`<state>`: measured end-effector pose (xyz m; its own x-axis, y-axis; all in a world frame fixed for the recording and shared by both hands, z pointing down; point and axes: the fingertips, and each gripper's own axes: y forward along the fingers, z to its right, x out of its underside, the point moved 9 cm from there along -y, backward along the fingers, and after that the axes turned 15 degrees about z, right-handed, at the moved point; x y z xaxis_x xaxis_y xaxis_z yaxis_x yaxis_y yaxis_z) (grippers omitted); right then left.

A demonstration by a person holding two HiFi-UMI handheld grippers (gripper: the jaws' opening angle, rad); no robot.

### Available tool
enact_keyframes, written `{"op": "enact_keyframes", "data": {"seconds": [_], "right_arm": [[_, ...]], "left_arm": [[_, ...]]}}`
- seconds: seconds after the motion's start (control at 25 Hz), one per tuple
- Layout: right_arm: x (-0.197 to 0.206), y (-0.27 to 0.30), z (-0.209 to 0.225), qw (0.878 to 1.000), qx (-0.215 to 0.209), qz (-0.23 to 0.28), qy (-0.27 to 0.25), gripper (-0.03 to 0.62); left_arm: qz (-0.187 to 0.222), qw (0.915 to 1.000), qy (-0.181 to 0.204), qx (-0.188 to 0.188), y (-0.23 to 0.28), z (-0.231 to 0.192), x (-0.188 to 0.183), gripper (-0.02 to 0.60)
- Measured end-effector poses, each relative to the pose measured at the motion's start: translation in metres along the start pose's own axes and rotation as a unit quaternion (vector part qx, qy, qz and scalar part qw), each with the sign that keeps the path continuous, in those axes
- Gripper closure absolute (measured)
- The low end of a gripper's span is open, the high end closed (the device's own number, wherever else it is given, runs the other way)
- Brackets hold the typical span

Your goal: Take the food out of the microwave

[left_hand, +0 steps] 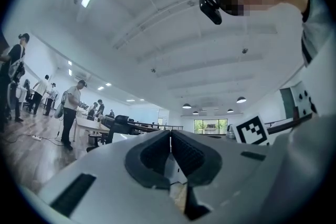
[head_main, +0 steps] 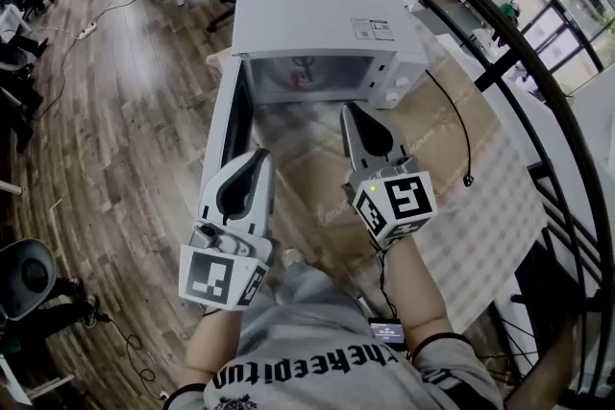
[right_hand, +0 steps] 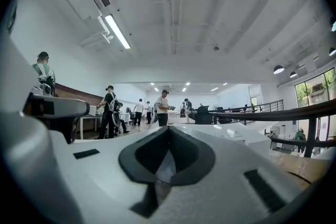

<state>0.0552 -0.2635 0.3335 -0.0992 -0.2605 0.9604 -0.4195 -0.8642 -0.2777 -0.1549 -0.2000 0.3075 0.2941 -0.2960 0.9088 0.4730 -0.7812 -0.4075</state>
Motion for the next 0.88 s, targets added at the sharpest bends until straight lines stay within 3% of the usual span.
{"op": "enact_keyframes", "data": {"seconds": [0.44, 0.88], "right_arm": [[0.052, 0.035, 0.023, 0.998, -0.027, -0.052, 0.0, 0.589], [0.115, 0.056, 0.031, 0.994, -0.043, -0.104, 0.01, 0.588]], "left_arm": [[-0.013, 0.9994, 0.011, -0.032, 0.006, 0.004, 0.031, 0.571], [-0.025, 0.999, 0.013, -0.036, 0.015, 0.006, 0.056, 0.571]]}}
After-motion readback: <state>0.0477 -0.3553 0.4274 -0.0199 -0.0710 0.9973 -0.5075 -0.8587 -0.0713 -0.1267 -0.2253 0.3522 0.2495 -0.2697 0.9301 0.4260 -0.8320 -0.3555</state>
